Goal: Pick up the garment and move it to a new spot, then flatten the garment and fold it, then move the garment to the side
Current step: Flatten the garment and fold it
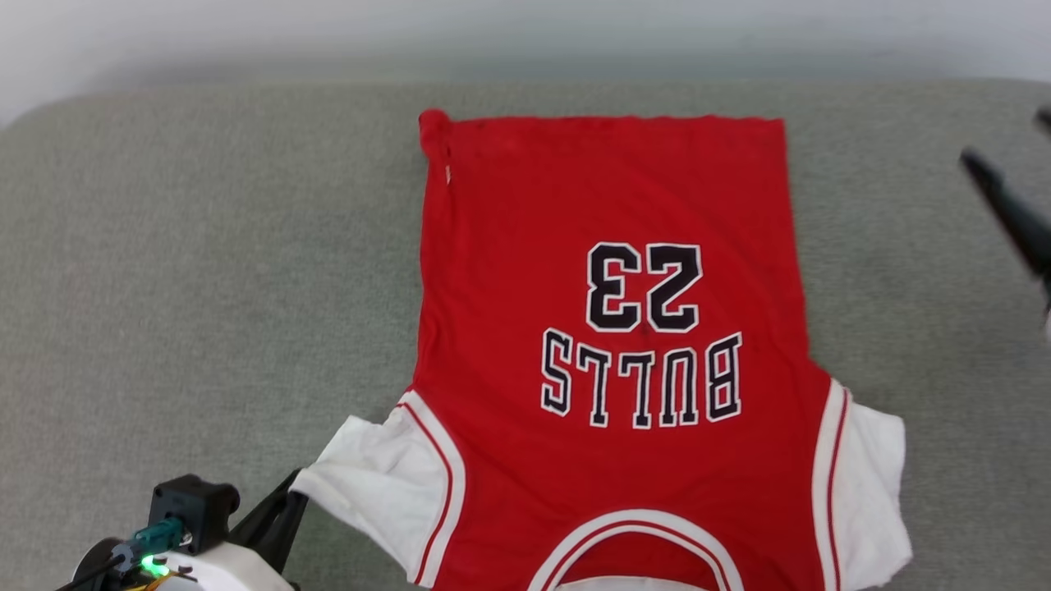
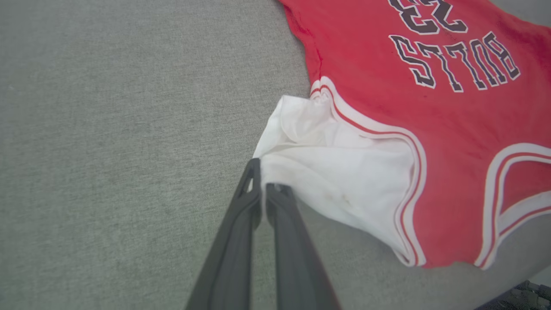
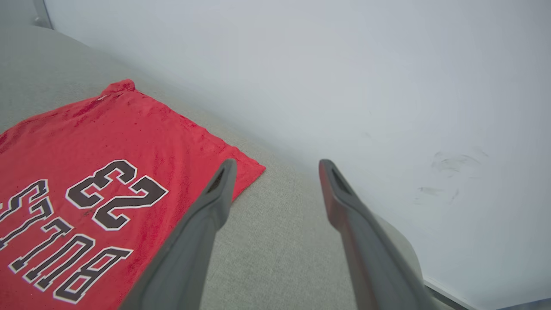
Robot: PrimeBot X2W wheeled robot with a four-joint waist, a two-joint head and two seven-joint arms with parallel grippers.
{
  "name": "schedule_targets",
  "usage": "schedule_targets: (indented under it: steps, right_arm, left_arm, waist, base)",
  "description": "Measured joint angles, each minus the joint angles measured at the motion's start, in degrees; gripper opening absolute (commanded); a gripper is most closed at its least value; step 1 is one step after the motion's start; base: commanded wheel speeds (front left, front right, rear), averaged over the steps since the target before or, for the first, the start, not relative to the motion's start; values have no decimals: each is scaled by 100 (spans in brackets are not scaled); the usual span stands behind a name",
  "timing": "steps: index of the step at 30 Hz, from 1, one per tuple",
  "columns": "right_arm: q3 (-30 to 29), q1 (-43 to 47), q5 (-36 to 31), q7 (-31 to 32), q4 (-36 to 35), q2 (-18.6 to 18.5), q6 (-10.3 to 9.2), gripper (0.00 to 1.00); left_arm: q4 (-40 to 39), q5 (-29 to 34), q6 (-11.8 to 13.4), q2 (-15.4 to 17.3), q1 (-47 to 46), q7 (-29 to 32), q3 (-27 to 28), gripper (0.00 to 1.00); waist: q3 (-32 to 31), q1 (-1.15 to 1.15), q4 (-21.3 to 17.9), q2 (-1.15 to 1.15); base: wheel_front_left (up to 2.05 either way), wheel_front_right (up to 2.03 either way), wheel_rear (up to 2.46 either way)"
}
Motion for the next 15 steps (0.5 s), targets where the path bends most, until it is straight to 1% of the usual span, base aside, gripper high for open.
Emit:
schedule_targets:
  steps: [3,6,9,11,15]
  right_arm:
    - [-93,-681,-36,561,-90,-32,0,100]
    - [-2,-1358,118,1437,51,-13,0,100]
    - [124,-2176,169,2321,382,105,0,100]
    - [144,-2671,204,2904,756,259,-1,100]
    - [294,-3352,253,4275,1495,449,-2,100]
  left_arm:
    - [-165,155,46,-9,-183,21,0,0]
    - [-303,347,92,-22,-371,54,-20,0]
    - [-434,443,98,-81,-556,73,7,0]
    - [-539,459,92,-156,-649,56,30,0]
    - [-633,683,86,-230,-888,67,1,0]
  waist:
    - [213,1,119,0]
    - [460,1,257,0]
    - [744,1,404,0]
    - [944,1,498,0]
    - [1348,2,698,0]
  base:
    - [0,0,0]
    - [0,0,0]
    - [0,0,0]
    - [0,0,0]
    - [0,0,0]
